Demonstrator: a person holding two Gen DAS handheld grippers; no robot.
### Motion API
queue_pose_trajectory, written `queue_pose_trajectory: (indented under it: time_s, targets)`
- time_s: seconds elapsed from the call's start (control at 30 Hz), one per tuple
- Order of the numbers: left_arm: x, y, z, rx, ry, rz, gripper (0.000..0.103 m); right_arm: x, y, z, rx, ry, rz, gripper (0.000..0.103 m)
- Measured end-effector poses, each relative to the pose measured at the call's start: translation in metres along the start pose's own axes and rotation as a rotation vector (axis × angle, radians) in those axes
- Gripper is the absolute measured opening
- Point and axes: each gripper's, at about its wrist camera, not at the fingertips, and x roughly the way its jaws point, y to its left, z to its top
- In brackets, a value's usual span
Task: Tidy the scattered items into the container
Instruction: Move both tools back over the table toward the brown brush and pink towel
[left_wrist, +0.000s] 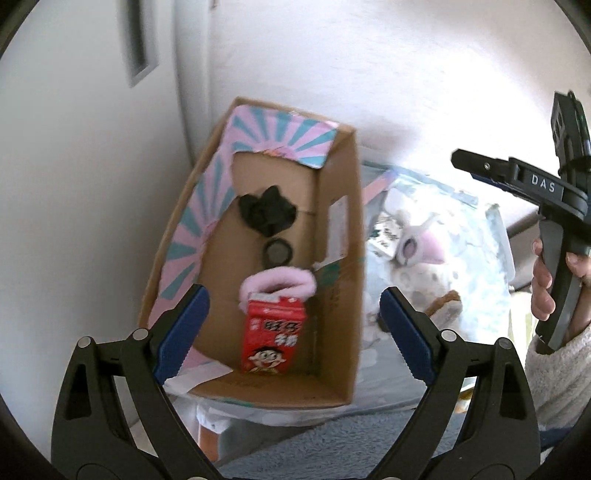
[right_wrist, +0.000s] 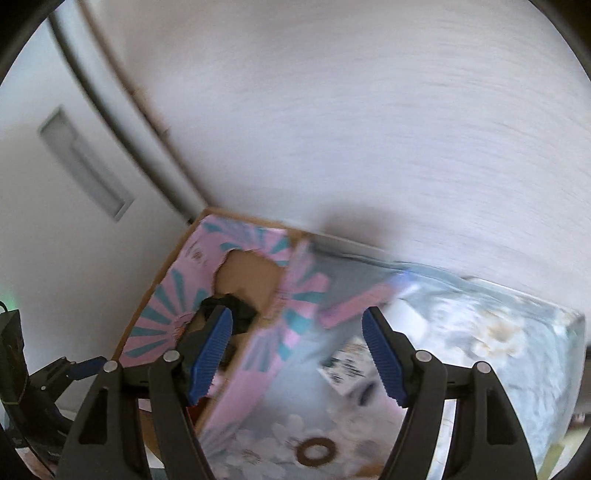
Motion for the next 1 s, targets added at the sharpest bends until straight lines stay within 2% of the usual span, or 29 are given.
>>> queue_pose_trajectory:
  time_s: [0.13, 0.5, 0.8, 1.0]
  targets:
    - [0.000, -0.024, 0.008, 0.069, -0.007, -0.020, 0.093, -0.033, -0.035, -0.012, 0.067, -0.037, -0.044, 0.069]
    - [0.010, -0.099, 0.024, 0.263, -0.005, -0.105, 0.094, -0.082, -0.101, -0.068, 0.253, -0.085, -0.137, 0.069]
    - [0.054, -0.168, -0.013, 0.499, 0.114, -0.147, 0.094, -0.096, -0.132, -0.108, 0.338, -0.074, -0.174, 0.069]
    - [0.084, -0.190, -0.041, 0.620, 0.171, -0.200, 0.094, -0.088, -0.143, -0.115, 0.327, -0.032, -0.154, 0.069]
